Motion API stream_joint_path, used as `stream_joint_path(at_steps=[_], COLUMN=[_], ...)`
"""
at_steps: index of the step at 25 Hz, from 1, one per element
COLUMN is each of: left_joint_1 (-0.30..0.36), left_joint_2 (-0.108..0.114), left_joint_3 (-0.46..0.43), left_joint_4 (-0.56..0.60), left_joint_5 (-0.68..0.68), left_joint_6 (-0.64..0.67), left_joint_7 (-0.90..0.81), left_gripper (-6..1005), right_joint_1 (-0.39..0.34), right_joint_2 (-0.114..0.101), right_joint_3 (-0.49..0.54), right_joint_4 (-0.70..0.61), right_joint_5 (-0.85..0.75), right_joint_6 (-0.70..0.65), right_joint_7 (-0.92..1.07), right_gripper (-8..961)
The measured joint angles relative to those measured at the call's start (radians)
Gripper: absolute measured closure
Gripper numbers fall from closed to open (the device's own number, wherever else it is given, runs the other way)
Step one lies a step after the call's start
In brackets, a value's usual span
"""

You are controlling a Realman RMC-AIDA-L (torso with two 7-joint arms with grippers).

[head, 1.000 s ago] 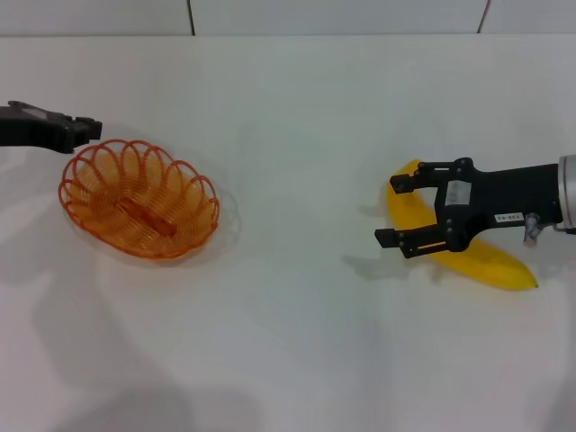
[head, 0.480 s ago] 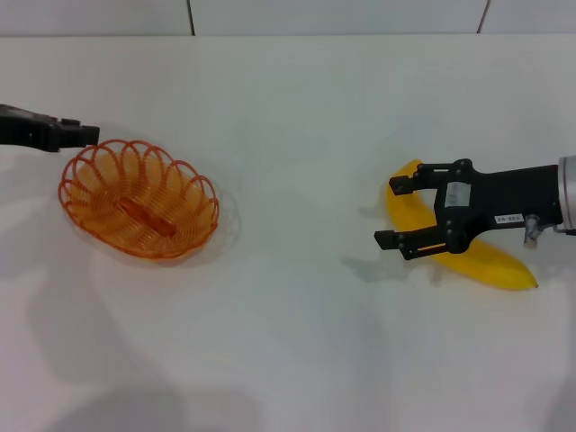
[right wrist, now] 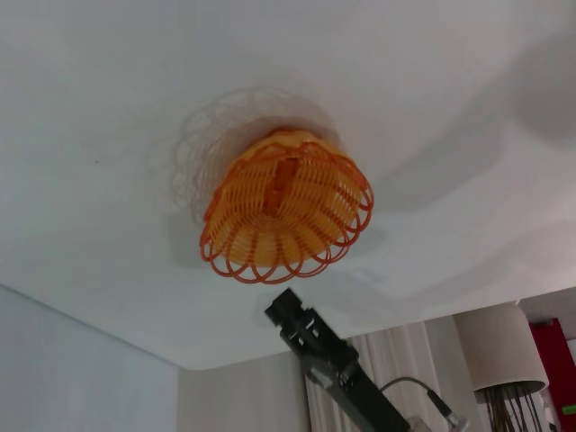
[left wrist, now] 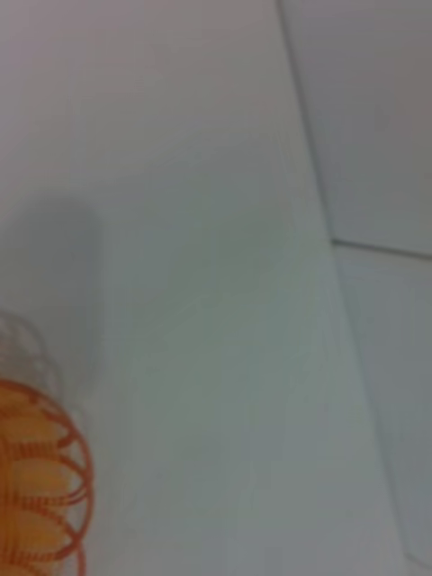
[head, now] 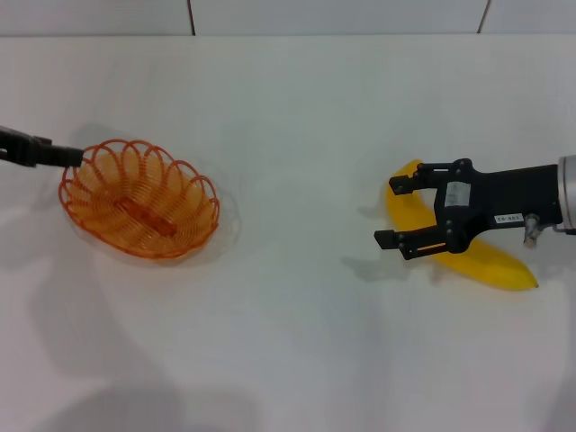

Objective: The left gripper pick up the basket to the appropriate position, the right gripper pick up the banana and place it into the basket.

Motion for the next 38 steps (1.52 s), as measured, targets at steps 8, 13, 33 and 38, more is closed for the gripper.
stream_joint_path(at_steps=[8, 13, 33, 38], left_joint_1=[-0.020, -0.020, -0.023, -0.023], left_joint_2=[-0.019, -0.023, -0.064, -0.066], left_joint_3=[0.035, 0.035, 0.038, 0.038], left_joint_4=[0.000, 0.000, -0.010, -0.011], left_joint_5=[0.050, 0.060, 0.113, 0.113], left_joint_6=[-0.014, -0.020, -0.115, -0.119], left_joint_7=[-0.023, -0.019, 0.035, 0.036], left_gripper=[401, 402, 406, 407], right_joint_1=[0.005, 0.011, 0.016, 0.016], right_joint_2=[0.000, 0.000, 0.000, 0.000], right_joint_3=[-0.023, -0.037, -0.037, -0.037], right_joint_4=[0.000, 0.000, 0.000, 0.001], right_joint_5=[0.000, 0.000, 0.000, 0.000], right_joint_6=[0.005, 0.007, 0.008, 0.008], right_joint_7=[0.007, 0.016, 0.023, 0.023], right_gripper=[75, 75, 74, 74])
